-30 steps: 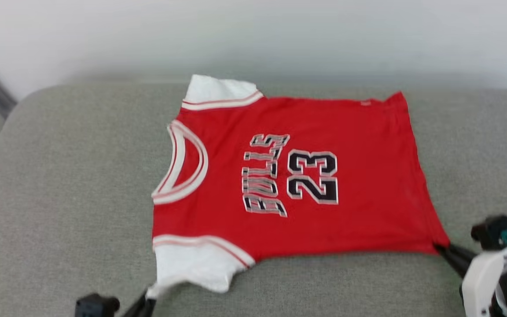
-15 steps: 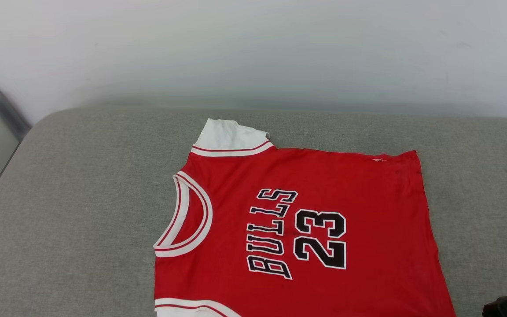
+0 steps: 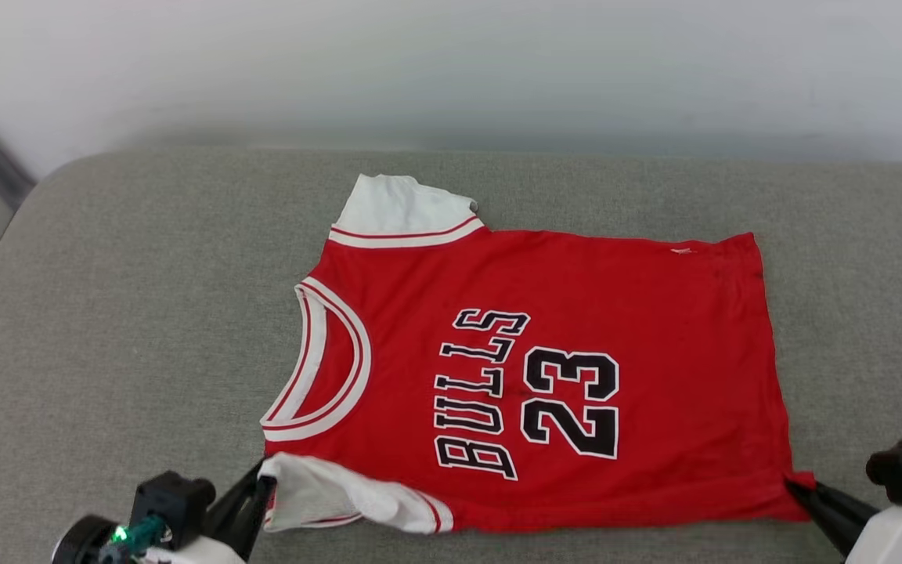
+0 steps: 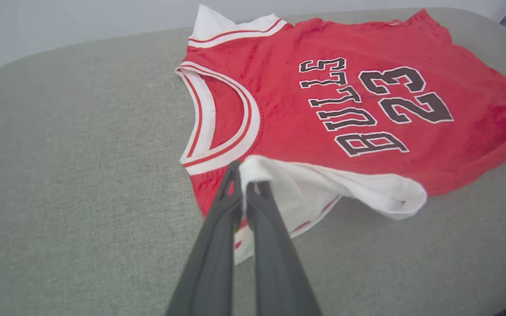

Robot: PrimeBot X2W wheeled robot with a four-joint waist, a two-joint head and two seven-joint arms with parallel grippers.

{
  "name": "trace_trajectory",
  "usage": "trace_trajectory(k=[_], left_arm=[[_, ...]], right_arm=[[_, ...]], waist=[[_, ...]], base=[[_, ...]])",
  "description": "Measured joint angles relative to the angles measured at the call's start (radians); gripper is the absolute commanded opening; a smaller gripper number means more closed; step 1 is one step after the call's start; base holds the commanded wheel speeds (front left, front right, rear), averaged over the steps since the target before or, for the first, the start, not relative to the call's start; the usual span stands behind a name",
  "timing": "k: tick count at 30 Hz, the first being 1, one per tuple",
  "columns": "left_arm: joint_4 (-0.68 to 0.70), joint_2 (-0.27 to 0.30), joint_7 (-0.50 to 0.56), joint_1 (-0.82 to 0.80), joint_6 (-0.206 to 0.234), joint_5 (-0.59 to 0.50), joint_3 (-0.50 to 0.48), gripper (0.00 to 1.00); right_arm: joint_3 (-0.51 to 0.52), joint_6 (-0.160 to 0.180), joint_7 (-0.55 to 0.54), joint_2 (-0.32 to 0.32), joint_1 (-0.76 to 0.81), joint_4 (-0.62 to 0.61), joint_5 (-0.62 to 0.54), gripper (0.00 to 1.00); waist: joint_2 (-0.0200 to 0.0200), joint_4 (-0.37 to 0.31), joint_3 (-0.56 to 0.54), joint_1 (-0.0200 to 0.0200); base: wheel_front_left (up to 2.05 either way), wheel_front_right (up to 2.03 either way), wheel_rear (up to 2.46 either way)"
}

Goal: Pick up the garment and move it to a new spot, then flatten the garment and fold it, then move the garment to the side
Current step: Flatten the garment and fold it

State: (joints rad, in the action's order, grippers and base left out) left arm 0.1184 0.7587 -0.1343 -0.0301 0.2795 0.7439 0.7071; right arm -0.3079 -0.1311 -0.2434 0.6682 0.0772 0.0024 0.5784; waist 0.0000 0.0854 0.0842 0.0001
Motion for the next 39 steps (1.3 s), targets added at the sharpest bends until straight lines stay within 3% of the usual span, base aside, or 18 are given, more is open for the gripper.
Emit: trace_trajectory(k=[16,27,34,35,36,37,38,39], left_arm=[[-0.177,-0.021,0.044,-0.360,-0.139,-0.057,-0.031,0.00],[-0.444,-0.094,0.033,-0.498,-0.250,-0.044,-0.013,0.00],[-0.621,-0.158,0.029,-0.541,-0.320,-0.025,0.015,0.00],[-0.639,-0.168,0.027,-0.545,-0.324,-0.025,0.018,0.07],[-0.652,-0.174,0.025,-0.548,-0.330,-0.025,0.022,0.35],[-0.665,-0.176,0.024,-0.552,-0.334,-0.024,0.024,1.00],[-0.675,-0.178,0.017,-0.554,-0.335,-0.026,0.027,1.00],[-0.683,-0.179,0.013,-0.557,-0.338,-0.028,0.029,1.00]], right_arm=[[0.030,0.000,-0.055,-0.025,-0.192,-0.012,-0.006,0.00],[-0.038,0.000,-0.042,-0.033,-0.309,0.062,-0.005,0.00],[-0.083,0.000,-0.025,-0.033,-0.350,0.103,0.010,0.00],[-0.085,0.000,-0.020,-0.034,-0.355,0.108,0.012,0.00],[-0.087,0.000,-0.017,-0.035,-0.357,0.112,0.013,0.00],[-0.090,0.000,-0.012,-0.036,-0.359,0.117,0.016,0.30],[-0.088,0.000,-0.009,-0.037,-0.360,0.121,0.018,1.00],[-0.085,0.000,-0.001,-0.038,-0.360,0.124,0.018,1.00]], waist=[[0.0000,-0.049,0.178,0.0002],[0.0000,-0.068,0.296,0.0001],[0.0000,-0.078,0.304,0.0001],[0.0000,-0.079,0.300,0.0000],[0.0001,-0.079,0.294,0.0000],[0.0000,-0.080,0.287,0.0000],[0.0000,-0.079,0.279,0.0000],[0.0000,-0.078,0.270,0.0001]], base=[[0.00,0.00,0.00],[0.00,0.00,0.00],[0.00,0.00,0.00],[0.00,0.00,0.00],[0.00,0.00,0.00],[0.00,0.00,0.00],[0.00,0.00,0.00],[0.00,0.00,0.00]])
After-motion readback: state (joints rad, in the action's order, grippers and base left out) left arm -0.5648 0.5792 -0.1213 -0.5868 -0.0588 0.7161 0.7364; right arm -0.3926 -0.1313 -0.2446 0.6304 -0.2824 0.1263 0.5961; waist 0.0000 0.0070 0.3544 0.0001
